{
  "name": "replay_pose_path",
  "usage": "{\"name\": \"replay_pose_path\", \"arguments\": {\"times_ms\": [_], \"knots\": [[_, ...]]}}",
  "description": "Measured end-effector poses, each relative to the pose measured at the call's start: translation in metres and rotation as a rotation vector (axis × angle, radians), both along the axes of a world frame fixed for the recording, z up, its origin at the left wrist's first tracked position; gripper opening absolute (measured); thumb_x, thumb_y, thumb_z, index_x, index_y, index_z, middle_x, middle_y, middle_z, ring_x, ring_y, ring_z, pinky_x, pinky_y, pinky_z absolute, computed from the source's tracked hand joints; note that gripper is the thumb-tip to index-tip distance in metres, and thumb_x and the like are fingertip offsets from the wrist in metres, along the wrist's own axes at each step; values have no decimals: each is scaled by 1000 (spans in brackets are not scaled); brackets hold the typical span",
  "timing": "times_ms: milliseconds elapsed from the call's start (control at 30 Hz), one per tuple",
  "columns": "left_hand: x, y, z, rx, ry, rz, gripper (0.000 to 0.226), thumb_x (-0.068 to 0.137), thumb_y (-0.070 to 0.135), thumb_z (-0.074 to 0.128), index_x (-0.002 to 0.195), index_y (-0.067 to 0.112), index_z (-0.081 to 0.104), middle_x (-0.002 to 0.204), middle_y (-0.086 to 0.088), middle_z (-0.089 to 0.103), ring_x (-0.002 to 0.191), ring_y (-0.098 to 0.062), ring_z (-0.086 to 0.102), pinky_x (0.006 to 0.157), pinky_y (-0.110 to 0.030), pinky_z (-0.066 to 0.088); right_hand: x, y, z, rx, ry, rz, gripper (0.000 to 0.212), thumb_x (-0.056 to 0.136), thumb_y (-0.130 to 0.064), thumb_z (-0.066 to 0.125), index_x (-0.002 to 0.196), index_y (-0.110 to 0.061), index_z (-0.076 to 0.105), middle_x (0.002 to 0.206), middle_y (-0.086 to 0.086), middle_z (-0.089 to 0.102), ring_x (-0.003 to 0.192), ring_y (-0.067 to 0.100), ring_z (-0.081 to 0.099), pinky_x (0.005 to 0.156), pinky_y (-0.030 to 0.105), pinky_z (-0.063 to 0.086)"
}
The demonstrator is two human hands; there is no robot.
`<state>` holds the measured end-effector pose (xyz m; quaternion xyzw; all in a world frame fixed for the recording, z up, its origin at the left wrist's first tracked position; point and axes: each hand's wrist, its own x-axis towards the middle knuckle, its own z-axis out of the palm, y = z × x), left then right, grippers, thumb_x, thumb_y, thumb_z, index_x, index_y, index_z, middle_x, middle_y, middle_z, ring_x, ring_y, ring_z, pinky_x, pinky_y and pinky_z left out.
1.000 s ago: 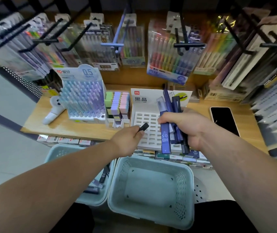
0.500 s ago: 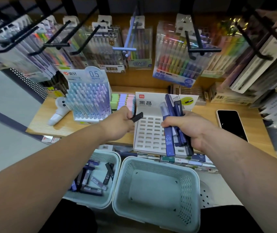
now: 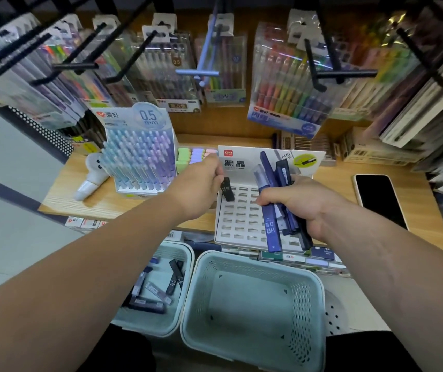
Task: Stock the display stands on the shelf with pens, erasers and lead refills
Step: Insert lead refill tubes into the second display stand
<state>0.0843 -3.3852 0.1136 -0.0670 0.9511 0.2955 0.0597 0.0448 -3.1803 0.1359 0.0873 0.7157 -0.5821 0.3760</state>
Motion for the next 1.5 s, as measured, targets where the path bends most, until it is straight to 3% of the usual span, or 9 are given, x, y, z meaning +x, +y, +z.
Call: {"name": "replay_pose_path", "arguments": {"times_ms": [167, 500, 633, 767, 867, 1033, 1300, 1400, 1500], "knots": [[-8, 7, -6, -227, 70, -90, 7, 102, 19, 47, 100, 14, 50, 87, -3, 59, 79, -28, 55, 64, -33, 36, 0, -1, 1, -10, -15, -4, 33, 72, -2, 80, 102, -11, 70, 86, 17, 77, 77, 35, 76, 69, 52, 62], [-14, 1, -17, -280, 261, -140, 13, 85, 22, 76, 92, 12, 73, 101, -4, 65, 93, -25, 62, 81, -38, 53, -1, 7, 1, -46, -23, -22, 36, 72, 0, 79, 105, -12, 70, 89, 17, 77, 83, 37, 76, 74, 60, 60], [-15, -1, -13, -221, 238, -155, 9, 88, 18, 74, 91, 12, 70, 95, -2, 66, 87, -20, 59, 81, -34, 50, -1, 9, -1, -38, -12, -34, 27, 74, 1, 78, 97, -12, 71, 88, 18, 77, 76, 34, 75, 72, 53, 62], [-13, -1, -3, -141, 231, -116, 9, 94, 16, 68, 100, 10, 68, 74, 11, 56, 61, -5, 51, 69, -29, 48, 0, 11, -5, -21, -9, -28, 25, 74, 1, 78, 95, -10, 71, 86, 17, 77, 71, 32, 74, 67, 45, 63], [-15, -2, -3, -120, 217, -116, 7, 94, 15, 67, 100, 11, 68, 69, 19, 51, 59, 0, 50, 67, -27, 45, 1, 11, -6, -13, -15, -27, 25, 73, 0, 79, 94, -11, 70, 85, 17, 77, 69, 31, 73, 63, 42, 62], [-14, -4, -17, -208, 199, -177, 6, 89, 19, 73, 92, 14, 75, 85, -1, 72, 79, -20, 63, 72, -32, 51, 2, 8, -9, -7, -22, -17, 29, 72, -1, 80, 98, -9, 70, 84, 16, 77, 68, 31, 73, 63, 42, 62], [-6, 0, -29, -315, 262, -99, 20, 92, 27, 69, 109, 17, 74, 93, -3, 69, 85, -24, 63, 73, -38, 53, 5, 7, -6, -113, -39, -20, 27, 75, 0, 79, 98, -12, 70, 89, 15, 77, 74, 30, 74, 66, 41, 62], [7, 16, -15, -36, 322, 67, 11, 95, 27, 65, 97, 18, 72, 78, 0, 67, 69, -14, 59, 66, -30, 49, 7, 3, -3, -186, -50, -39, 28, 76, 1, 78, 100, -11, 70, 94, 18, 77, 81, 34, 75, 71, 49, 63], [22, 43, 3, 616, -29, 209, 18, 100, 28, 56, 89, 20, 68, 73, -6, 68, 55, -20, 59, 54, -30, 45, 9, 1, -2, -231, -7, -79, 20, 78, 3, 75, 89, -13, 71, 82, 13, 75, 70, 29, 72, 70, 48, 62]]}}
